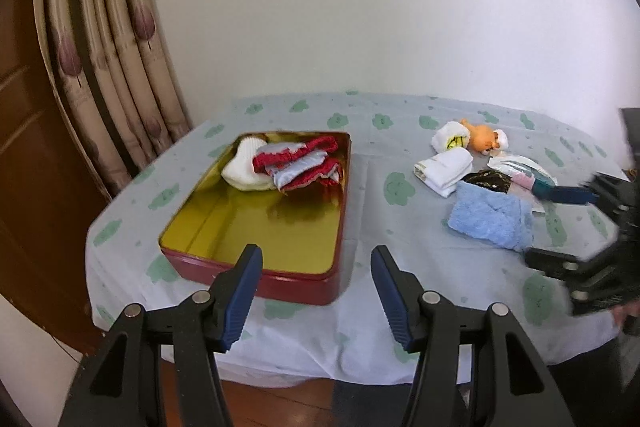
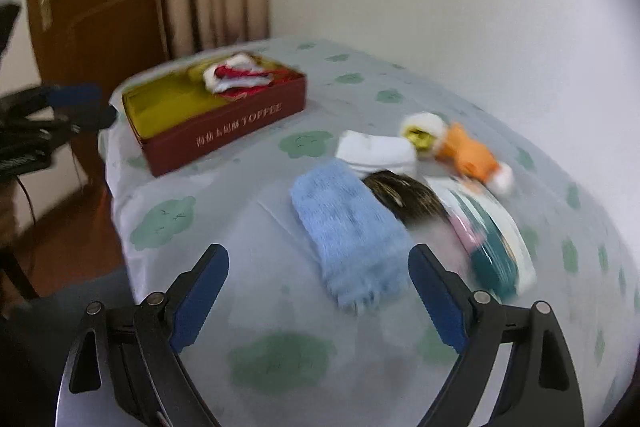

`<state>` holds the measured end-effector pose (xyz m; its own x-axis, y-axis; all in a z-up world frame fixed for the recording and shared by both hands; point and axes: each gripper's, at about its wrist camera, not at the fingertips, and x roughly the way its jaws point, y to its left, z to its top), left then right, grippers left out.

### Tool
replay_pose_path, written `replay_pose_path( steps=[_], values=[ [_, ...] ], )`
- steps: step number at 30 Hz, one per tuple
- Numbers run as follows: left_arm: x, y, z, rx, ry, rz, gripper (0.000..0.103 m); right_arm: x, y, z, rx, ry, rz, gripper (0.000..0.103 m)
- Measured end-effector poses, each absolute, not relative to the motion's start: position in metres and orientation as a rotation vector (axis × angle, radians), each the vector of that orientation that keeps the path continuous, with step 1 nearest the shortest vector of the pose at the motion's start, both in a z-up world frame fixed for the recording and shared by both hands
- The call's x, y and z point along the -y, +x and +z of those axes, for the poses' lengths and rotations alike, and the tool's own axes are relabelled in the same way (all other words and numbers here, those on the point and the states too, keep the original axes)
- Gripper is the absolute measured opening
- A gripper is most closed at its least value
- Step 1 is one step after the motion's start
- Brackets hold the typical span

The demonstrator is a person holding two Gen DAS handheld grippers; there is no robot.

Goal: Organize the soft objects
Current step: 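Grasp the blue towel with the right gripper and lift it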

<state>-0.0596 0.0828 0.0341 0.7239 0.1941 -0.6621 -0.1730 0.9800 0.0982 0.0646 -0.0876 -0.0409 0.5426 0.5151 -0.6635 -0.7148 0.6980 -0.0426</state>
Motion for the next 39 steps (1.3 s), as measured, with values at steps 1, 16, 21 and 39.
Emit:
replay_pose_path(
  steps=[1, 16, 21, 39],
  values=[
    [-0.084, -0.058, 0.032, -0.748, 0.033, 0.203, 0.058, 0.082, 0.072, -0.041, -0.674, -0.335, 0.757, 0.085],
    [-0.097, -0.044, 0.012, -0.817, 0.015, 0.212, 0.058, 0.070, 0.102, -0.066, -0.849, -0.413, 0.681, 0.023],
    [-0.092, -0.046, 0.018, -0.790, 0.017, 0.182, 0.058, 0.119, 0.069, -0.048, -0.843, -0.221, 0.644, 0.022],
    [0.010, 0.148, 0.014, -0.831, 0.435, -0.450, 0.061, 0.213, 0.040, -0.082, -0.868, 0.057, 0.439, 0.024]
  ],
)
